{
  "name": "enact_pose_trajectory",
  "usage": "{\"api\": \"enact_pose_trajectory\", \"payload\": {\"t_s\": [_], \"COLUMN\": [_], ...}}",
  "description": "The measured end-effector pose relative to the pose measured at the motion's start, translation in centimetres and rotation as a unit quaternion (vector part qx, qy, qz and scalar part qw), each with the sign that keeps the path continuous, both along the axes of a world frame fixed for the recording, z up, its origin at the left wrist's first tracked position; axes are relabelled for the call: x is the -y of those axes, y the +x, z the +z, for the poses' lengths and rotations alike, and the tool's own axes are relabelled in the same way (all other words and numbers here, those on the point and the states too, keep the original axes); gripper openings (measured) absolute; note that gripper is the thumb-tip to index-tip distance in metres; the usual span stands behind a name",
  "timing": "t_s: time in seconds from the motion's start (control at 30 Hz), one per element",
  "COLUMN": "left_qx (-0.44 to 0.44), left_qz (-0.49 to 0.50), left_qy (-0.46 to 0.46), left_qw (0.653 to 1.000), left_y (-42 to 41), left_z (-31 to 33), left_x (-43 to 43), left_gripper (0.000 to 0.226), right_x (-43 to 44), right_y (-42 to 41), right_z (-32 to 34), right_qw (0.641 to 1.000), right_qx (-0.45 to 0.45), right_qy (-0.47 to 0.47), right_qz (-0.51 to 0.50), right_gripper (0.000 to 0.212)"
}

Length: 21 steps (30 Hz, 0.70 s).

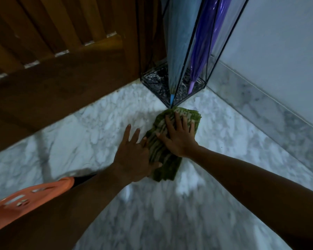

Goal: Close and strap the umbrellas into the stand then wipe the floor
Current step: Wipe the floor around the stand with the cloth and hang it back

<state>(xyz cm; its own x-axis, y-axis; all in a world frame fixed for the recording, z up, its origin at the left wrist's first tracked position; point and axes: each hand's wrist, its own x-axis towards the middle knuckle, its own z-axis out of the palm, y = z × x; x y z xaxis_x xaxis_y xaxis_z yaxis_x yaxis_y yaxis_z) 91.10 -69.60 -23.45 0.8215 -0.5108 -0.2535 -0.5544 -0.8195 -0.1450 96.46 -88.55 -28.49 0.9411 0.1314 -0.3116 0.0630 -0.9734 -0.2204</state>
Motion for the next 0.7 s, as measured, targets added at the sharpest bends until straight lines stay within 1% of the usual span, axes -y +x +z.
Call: {"api": "enact_pose_trajectory", "payload": {"t_s": [0.07, 0.17, 0.27, 0.37, 0.43, 0.57, 0.7], "left_qx": [-0.006, -0.038, -0.072, -0.080, -0.091, -0.108, -0.124], "left_qz": [0.008, 0.046, 0.087, 0.096, 0.103, 0.131, 0.181], "left_qy": [0.051, 0.068, 0.086, 0.108, 0.121, 0.087, 0.012], "left_qw": [0.999, 0.996, 0.990, 0.986, 0.983, 0.982, 0.976], "left_y": [0.3, 1.2, 2.6, 4.2, 5.2, 6.8, 8.6], "left_z": [0.1, 0.0, 0.0, 0.1, 0.1, -0.3, -0.5], "left_x": [-0.9, -2.1, -3.6, -5.5, -6.9, -9.3, -11.1], "left_gripper": [0.082, 0.080, 0.080, 0.081, 0.082, 0.084, 0.085], "right_x": [-1.1, -2.7, -4.2, -5.9, -7.2, -9.4, -11.1], "right_y": [-0.1, 0.0, -0.3, -0.7, -0.4, 1.6, 5.2], "right_z": [0.0, 0.1, 0.1, 0.0, -0.1, -0.8, -1.4], "right_qw": [1.000, 0.998, 0.999, 0.999, 0.999, 0.999, 0.999], "right_qx": [-0.017, -0.039, -0.026, -0.007, 0.000, 0.024, 0.032], "right_qy": [0.015, 0.023, 0.007, -0.012, -0.006, 0.018, 0.013], "right_qz": [-0.008, -0.032, -0.044, -0.037, -0.042, -0.043, -0.027], "right_gripper": [0.082, 0.082, 0.084, 0.088, 0.088, 0.087, 0.090]}}
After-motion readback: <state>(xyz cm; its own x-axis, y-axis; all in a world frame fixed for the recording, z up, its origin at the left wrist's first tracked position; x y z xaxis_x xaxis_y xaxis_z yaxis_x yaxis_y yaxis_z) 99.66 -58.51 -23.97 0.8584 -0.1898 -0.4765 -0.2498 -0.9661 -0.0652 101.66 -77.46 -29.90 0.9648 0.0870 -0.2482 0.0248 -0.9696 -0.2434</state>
